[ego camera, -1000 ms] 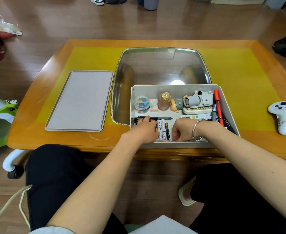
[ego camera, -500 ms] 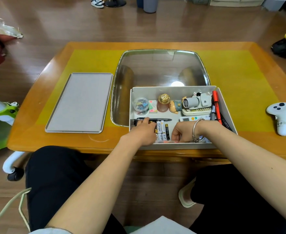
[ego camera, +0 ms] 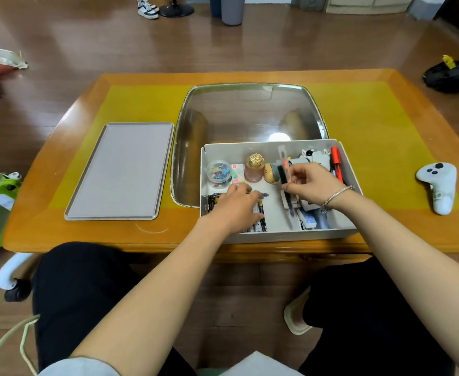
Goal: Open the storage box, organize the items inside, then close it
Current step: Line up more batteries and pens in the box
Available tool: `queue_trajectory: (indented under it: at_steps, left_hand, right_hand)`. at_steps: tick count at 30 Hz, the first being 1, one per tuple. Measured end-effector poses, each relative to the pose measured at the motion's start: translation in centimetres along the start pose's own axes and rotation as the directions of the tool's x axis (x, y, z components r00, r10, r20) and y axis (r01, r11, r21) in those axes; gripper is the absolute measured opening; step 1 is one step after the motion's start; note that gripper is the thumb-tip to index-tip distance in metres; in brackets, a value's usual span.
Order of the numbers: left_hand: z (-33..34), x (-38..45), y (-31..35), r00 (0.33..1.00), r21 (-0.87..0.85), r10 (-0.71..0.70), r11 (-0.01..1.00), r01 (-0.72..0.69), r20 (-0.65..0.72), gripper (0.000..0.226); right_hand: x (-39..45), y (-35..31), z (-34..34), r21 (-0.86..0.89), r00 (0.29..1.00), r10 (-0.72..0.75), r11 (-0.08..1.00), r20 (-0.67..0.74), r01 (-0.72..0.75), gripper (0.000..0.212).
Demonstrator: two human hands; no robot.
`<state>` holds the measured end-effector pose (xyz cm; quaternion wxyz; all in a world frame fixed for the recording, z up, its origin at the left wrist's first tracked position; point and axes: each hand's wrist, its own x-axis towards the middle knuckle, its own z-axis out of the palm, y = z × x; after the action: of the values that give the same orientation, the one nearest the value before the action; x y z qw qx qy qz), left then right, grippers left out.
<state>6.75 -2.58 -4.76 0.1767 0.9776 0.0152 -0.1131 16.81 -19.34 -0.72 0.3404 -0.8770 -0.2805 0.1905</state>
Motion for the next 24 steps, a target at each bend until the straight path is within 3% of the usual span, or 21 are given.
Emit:
queue_trajectory:
  at_steps: [9, 15, 24]
  left_hand:
    - [1.0, 1.4, 1.7, 1.000, 0.176, 0.028, 0.984, -0.029, 0.009, 0.044]
    - [1.0, 1.4, 1.3, 0.999, 0.173, 0.035, 0.984, -0.036, 0.006, 0.044]
    - [1.4, 1.5, 1.0, 1.000, 0.129, 0.023, 0.991, -0.024, 0.007, 0.049]
  right_hand:
    - [-1.0, 0.3, -2.3, 0.033, 0.972, 0.081, 0.997, -0.220, -0.075, 0.018]
    - [-1.7, 2.3, -5.3, 0.035, 0.893, 0.212, 0.976, -0.398, -0.216, 0.019]
    - [-1.8, 5.2, -6.6, -0.180, 0.870, 0.288, 0.906, -0.400, -0.383, 0.012]
